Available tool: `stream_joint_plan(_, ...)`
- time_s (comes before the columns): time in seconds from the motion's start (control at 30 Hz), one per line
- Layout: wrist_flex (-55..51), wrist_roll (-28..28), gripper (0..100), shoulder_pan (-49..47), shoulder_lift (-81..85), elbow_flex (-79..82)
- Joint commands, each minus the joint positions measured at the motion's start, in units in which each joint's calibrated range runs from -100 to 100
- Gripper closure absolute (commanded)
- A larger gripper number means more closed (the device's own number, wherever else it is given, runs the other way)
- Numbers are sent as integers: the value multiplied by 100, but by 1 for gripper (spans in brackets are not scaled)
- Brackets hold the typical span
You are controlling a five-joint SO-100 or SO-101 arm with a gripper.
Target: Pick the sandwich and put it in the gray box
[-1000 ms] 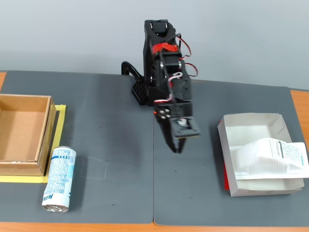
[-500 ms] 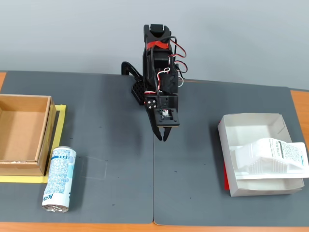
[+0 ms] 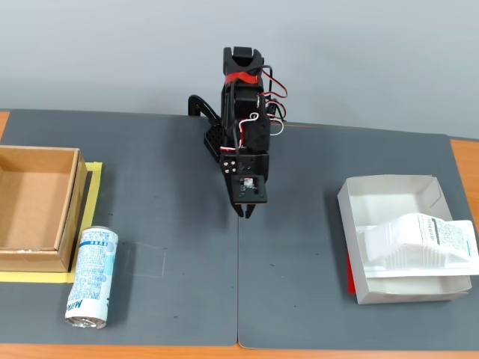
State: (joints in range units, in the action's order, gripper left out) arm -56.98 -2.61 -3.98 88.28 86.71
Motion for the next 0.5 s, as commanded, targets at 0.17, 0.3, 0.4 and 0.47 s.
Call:
stream_joint_plan(0.17,-22,-49,98,163,426,533)
stream_joint_plan(0.3,-22,-23,98,133,460,642)
stream_joint_plan(0.4,38,-43,98,148,477,832)
stream_joint_plan(0.47,38,-28,98,163,477,859)
